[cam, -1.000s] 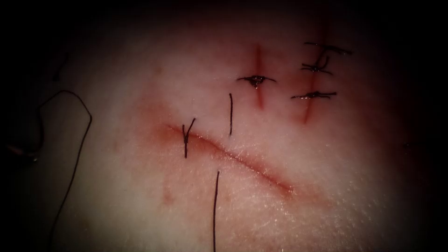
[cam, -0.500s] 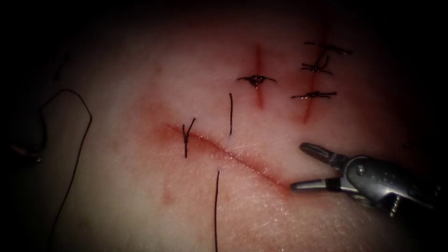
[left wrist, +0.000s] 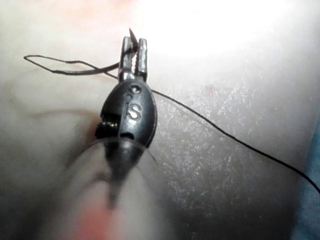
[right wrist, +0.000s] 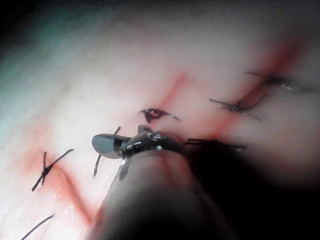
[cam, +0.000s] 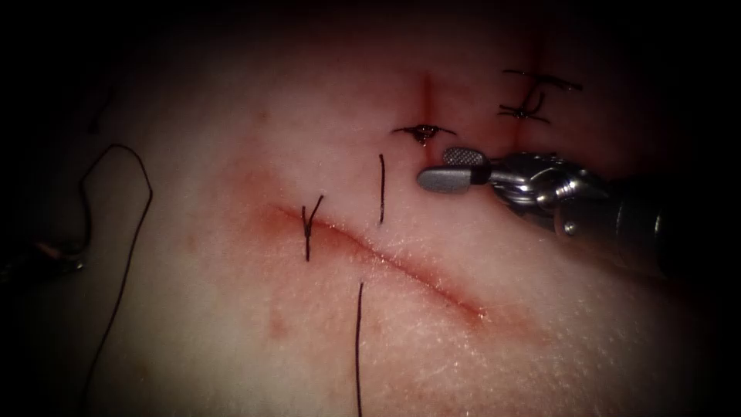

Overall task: Wound Closure
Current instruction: Use the right gripper to adjust the suture tail while setting the needle down with the left, then use the left needle driver to grab a long length of suture.

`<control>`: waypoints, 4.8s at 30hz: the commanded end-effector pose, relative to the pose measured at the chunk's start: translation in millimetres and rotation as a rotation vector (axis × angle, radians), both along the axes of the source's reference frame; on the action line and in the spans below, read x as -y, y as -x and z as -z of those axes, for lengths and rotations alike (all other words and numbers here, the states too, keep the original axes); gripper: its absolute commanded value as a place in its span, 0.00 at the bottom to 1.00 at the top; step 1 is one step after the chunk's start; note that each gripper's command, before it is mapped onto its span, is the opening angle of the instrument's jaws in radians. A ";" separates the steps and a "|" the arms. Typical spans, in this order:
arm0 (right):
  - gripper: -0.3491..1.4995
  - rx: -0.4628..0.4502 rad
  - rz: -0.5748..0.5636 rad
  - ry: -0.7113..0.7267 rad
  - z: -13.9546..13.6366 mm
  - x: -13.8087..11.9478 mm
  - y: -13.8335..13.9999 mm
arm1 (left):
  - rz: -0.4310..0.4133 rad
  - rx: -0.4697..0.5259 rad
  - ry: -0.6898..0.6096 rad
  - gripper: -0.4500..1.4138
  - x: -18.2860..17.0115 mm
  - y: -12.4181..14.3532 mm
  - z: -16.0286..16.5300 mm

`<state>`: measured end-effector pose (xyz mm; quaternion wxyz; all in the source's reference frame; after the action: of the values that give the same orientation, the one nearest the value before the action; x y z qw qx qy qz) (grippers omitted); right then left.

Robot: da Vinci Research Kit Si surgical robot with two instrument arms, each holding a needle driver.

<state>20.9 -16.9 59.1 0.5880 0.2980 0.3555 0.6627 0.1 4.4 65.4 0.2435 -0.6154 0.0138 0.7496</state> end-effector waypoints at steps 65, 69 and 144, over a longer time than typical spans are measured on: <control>0.00 -0.212 -0.102 0.503 6.2 -2.2 -5.6 | -0.003 -0.080 -0.040 0.00 -3.0 5.9 -6.8; 0.00 -0.214 -0.104 0.511 6.3 -2.1 -5.7 | 0.000 -0.093 -0.041 0.00 -3.5 6.6 -7.9; 0.67 -0.293 0.160 0.776 18.4 1.3 4.2 | -0.437 -0.357 0.076 0.77 -3.4 17.5 3.3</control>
<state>15.4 -18.4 40.9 0.6518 0.1721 0.6369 0.3741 -16.9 8.0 61.6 0.0485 -0.4707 -0.0493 0.8796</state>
